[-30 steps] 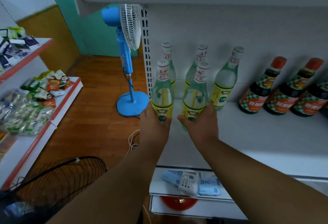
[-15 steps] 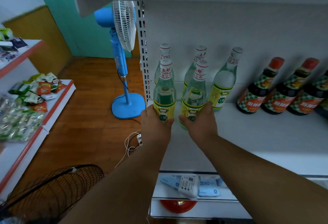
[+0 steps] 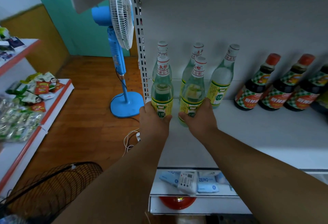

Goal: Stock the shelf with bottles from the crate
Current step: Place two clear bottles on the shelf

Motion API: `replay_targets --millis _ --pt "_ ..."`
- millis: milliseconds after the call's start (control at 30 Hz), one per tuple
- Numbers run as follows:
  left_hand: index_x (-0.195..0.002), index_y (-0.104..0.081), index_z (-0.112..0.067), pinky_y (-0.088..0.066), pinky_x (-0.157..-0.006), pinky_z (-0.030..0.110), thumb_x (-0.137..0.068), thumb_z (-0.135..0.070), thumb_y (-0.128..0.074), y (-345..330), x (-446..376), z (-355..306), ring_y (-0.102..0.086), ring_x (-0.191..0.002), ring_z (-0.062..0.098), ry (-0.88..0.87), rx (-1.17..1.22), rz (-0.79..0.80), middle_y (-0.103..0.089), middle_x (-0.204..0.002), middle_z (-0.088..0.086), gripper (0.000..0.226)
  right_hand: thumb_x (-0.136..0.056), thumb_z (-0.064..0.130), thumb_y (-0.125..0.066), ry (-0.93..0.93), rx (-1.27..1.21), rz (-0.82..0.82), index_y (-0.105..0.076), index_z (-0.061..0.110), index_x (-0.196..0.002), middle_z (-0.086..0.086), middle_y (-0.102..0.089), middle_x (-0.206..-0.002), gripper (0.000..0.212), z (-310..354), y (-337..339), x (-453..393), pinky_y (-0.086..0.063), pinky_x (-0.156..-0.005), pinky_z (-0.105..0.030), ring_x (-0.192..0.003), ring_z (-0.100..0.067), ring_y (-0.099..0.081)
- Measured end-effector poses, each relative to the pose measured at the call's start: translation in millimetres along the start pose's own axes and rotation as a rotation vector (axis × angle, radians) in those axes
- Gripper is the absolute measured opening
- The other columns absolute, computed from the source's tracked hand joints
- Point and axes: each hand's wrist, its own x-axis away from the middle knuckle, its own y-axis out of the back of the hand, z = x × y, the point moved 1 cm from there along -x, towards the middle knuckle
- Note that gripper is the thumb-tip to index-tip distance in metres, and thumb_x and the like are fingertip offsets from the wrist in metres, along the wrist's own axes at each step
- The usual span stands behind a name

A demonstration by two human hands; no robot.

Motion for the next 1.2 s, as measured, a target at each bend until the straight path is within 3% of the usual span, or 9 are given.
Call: replay_targets --millis 433,667,900,1200 --pt "-0.123 -0.047 -0.01 -0.047 -0.094 0.039 -0.073 -0.03 -0.082 -3.6 -3.0 -2.9 -0.053 -0.111 0.026 -0.007 -0.033 -0.001 -0.048 -0.119 0.006 0.064 -0.07 0.033 -0.084 0.002 -0.016 0.062 -0.038 0.008 -0.13 -0.01 -0.05 -0.13 0.079 -3.8 3.9 -10.7 -0.047 -0.095 -0.035 -0.118 -0.027 -0.054" --pt "-0.122 -0.047 -0.009 -0.045 -0.094 0.039 -0.072 -0.029 -0.083 -4.9 -2.9 -2.3 -0.052 -0.111 0.028 -0.025 -0.04 -0.015 -0.049 -0.118 0.008 0.065 -0.071 0.031 -0.084 0.004 0.013 0.013 -0.039 0.005 -0.126 -0.014 -0.049 -0.128 0.075 -3.3 2.7 -8.2 -0.044 -0.093 -0.034 -0.117 -0.031 -0.053" --pt "-0.123 -0.047 -0.01 -0.045 -0.093 0.039 -0.072 -0.031 -0.083 -3.9 -4.1 -1.4 -0.053 -0.111 0.026 -0.021 -0.053 -0.007 -0.049 -0.118 0.006 0.065 -0.07 0.032 -0.085 0.002 -0.011 0.045 -0.04 0.006 -0.126 -0.012 -0.05 -0.128 0.077 -5.1 4.1 -11.4 -0.048 -0.097 -0.043 -0.117 -0.031 -0.054" --pt "-0.128 -0.045 -0.012 -0.044 -0.097 0.038 -0.075 -0.031 -0.081 -3.1 -6.0 -0.3 -0.051 -0.115 0.025 -0.046 -0.055 0.014 -0.048 -0.122 0.006 0.067 -0.07 0.033 -0.085 0.004 0.004 0.031 -0.039 0.006 -0.128 -0.012 -0.049 -0.129 0.078 -3.7 2.4 -9.9 -0.047 -0.096 -0.039 -0.117 -0.031 -0.053"
